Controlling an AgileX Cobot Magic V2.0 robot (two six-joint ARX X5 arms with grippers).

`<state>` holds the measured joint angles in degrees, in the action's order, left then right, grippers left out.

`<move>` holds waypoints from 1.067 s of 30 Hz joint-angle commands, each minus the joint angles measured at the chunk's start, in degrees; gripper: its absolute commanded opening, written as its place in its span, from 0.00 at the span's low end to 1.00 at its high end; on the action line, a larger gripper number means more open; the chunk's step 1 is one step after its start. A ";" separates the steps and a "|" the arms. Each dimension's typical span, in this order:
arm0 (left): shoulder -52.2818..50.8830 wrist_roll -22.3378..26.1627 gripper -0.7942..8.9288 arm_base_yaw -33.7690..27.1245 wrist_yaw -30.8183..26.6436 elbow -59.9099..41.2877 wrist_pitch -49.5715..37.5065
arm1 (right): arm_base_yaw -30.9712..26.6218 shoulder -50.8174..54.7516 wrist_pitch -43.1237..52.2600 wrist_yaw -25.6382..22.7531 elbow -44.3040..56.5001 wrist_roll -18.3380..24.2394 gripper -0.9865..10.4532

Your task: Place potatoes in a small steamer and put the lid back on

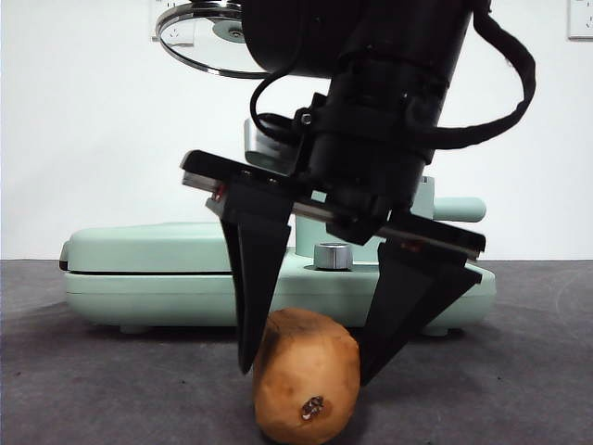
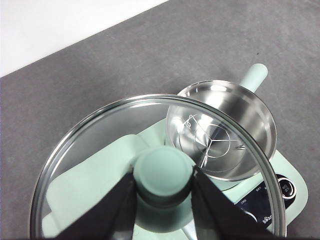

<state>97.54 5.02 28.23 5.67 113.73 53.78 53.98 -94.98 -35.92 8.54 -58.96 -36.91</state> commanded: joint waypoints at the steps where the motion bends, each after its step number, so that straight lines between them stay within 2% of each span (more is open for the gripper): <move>1: -0.02 0.11 0.09 -0.15 -0.11 2.01 -1.57 | 0.66 -2.64 0.39 1.75 -0.92 -0.46 0.40; 5: -0.02 0.09 0.09 -0.44 -0.11 2.01 -1.57 | 0.66 -3.93 0.85 1.92 -0.92 -0.24 0.38; 8: -0.11 0.09 0.09 -0.94 -0.11 2.01 -1.49 | 0.66 -3.91 1.60 1.44 -0.96 -0.22 0.24; 10: -0.13 0.09 0.09 -1.20 -0.11 2.01 -1.51 | 0.57 -3.89 1.42 1.62 -1.20 -0.24 0.19; 15: -0.22 0.07 0.09 -2.16 -0.11 2.01 -1.46 | -0.33 -3.34 -3.23 1.92 -5.90 0.35 0.18; 23: -0.24 0.04 0.09 -4.35 -0.11 2.01 -1.49 | -5.86 -3.10 -17.11 0.22 -23.96 9.18 0.18; 32: -0.22 0.04 0.09 -6.16 -0.11 2.01 -1.84 | -19.43 -6.80 -24.96 0.42 -44.39 17.94 0.18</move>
<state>97.54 4.99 21.82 5.65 113.73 53.71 35.11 -99.35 -60.23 9.04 -101.21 -21.76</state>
